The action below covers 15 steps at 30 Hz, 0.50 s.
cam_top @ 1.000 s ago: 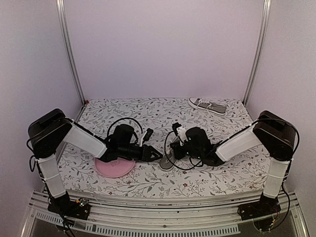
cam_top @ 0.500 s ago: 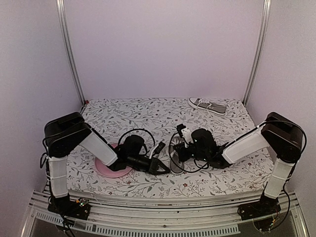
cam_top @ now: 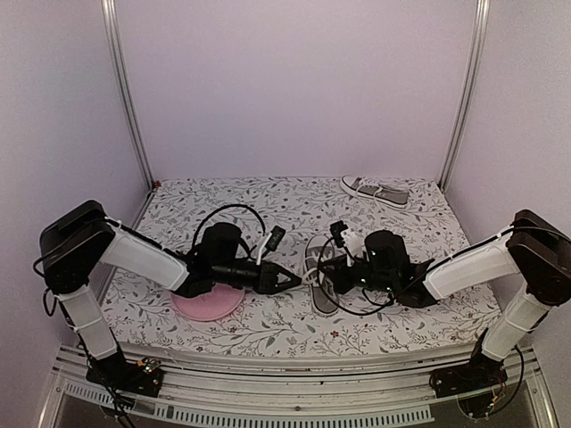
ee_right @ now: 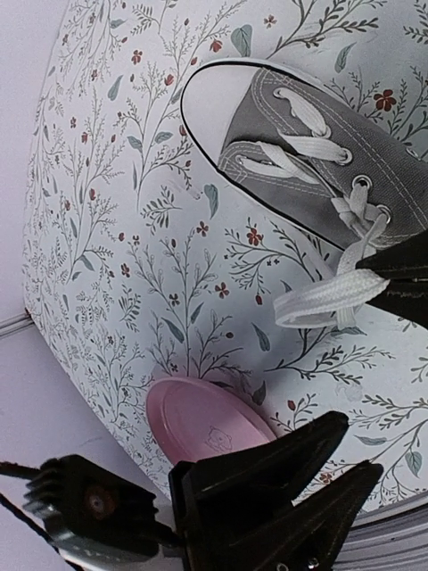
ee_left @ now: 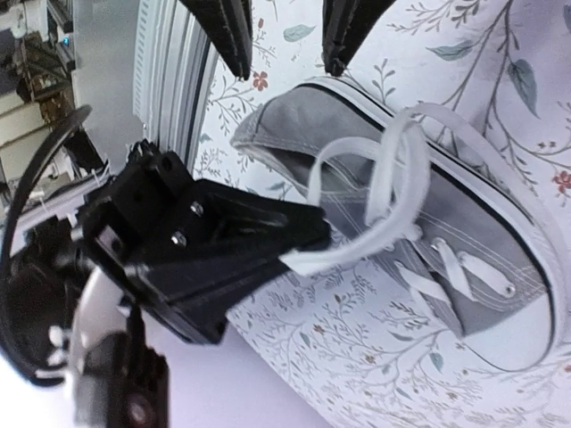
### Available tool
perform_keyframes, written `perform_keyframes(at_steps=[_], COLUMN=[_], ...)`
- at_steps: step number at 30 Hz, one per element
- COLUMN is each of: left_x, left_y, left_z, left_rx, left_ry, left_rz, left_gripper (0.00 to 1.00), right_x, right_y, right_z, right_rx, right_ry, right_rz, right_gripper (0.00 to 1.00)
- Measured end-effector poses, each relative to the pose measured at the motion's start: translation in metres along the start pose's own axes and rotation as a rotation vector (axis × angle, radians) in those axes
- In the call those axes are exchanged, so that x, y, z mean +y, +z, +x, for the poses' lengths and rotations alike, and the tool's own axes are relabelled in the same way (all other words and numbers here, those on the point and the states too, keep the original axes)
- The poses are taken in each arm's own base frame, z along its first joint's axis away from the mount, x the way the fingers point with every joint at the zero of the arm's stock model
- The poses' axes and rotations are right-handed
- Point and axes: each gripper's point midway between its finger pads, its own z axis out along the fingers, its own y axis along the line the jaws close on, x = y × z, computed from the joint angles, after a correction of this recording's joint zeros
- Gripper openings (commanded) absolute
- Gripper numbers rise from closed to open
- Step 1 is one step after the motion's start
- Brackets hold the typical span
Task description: Tie the shoes
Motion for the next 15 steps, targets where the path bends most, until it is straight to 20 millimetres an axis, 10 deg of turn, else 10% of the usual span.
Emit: perform_keyframes(at_steps=[7, 15], left_x=[0.023, 0.037], left_y=[0.0, 0.024], left_z=[-0.023, -0.012], left_rx=[-0.031, 0.046], left_ry=[0.115, 0.196], left_rz=[-0.063, -0.032], left_gripper=[0.59, 0.56], right_x=[0.002, 0.003], right_y=[-0.001, -0.001], right_z=[-0.002, -0.002], right_rx=[-0.004, -0.002], right_ry=[0.0, 0.001], right_rz=[-0.009, -0.014], right_gripper=[0.02, 0.02])
